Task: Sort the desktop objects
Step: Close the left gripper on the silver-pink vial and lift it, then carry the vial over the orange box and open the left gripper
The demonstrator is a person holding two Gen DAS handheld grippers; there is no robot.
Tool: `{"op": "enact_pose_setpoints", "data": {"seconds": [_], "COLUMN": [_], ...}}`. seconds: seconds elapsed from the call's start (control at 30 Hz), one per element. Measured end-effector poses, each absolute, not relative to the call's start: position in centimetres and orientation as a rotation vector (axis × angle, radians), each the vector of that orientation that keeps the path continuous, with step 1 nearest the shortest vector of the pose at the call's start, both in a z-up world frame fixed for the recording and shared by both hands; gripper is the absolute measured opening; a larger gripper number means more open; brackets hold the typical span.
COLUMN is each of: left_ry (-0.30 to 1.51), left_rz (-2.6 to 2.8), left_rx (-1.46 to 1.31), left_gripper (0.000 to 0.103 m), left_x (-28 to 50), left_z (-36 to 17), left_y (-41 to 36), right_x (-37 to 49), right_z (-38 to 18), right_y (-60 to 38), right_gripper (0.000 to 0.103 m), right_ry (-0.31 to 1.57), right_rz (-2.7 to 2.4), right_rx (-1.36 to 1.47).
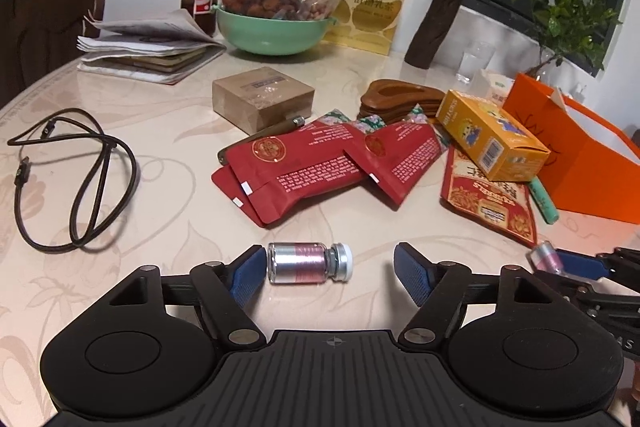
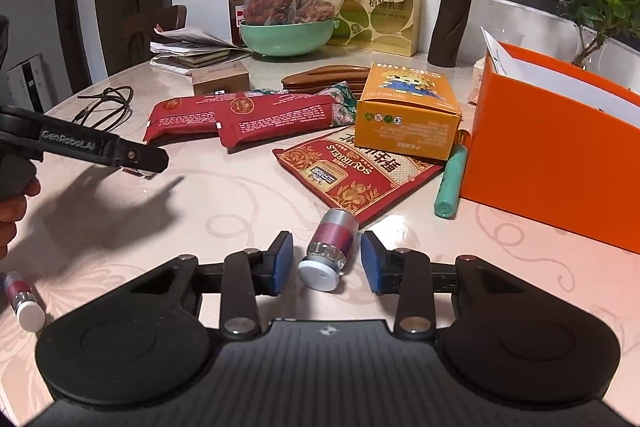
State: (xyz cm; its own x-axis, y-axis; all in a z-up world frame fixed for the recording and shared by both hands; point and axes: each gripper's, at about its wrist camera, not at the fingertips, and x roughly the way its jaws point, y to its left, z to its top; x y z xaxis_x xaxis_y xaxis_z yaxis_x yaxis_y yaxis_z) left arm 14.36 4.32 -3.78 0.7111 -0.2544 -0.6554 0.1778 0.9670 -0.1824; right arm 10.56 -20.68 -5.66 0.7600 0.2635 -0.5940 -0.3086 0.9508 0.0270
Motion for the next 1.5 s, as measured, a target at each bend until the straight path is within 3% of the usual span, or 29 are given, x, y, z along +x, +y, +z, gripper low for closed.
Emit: {"op": "enact_pose_setpoints", "data": {"seconds": [0.27, 0.37, 0.5, 0.73, 1.1, 1.5], "left_ry": [0.749, 0.75, 0.753, 0.75, 0.749, 0.691], "left_rz": [-0.201, -0.193, -0.197, -0.202, -0.219, -0.328], "left_rx": [-0.07, -0.068, -0.064, -0.041, -0.097, -0.108], "left_gripper": [0.084, 0.082, 0.077, 0.047, 0.045, 0.045], "left_x": [14.0, 14.2, 14.5, 14.3, 14.4, 14.6], "left_z": [-3.8, -3.9, -3.9, -3.8, -2.9, 0.5], "left_y": [4.2, 4.0, 3.7, 3.4, 2.3, -5.0], "right_x": [10.9, 10.8, 10.8, 10.8, 10.5, 9.4], "right_z": [-5.7, -5.7, -5.6, -5.6, -5.5, -3.6], "right_y": [-20.5, -20.5, -20.4, -20.6, -21.2, -24.7], "right_gripper": [0.036, 0.024, 0.024, 0.024, 0.024, 0.024], "right_ry": [0.633, 0.634, 0.636, 0.638, 0.645, 0.587], "right_rz": [0.311, 0.317, 0.318, 0.323, 0.34, 0.325], "right_rx": [-0.079, -0.079, -0.079, -0.073, -0.05, -0.024]}}
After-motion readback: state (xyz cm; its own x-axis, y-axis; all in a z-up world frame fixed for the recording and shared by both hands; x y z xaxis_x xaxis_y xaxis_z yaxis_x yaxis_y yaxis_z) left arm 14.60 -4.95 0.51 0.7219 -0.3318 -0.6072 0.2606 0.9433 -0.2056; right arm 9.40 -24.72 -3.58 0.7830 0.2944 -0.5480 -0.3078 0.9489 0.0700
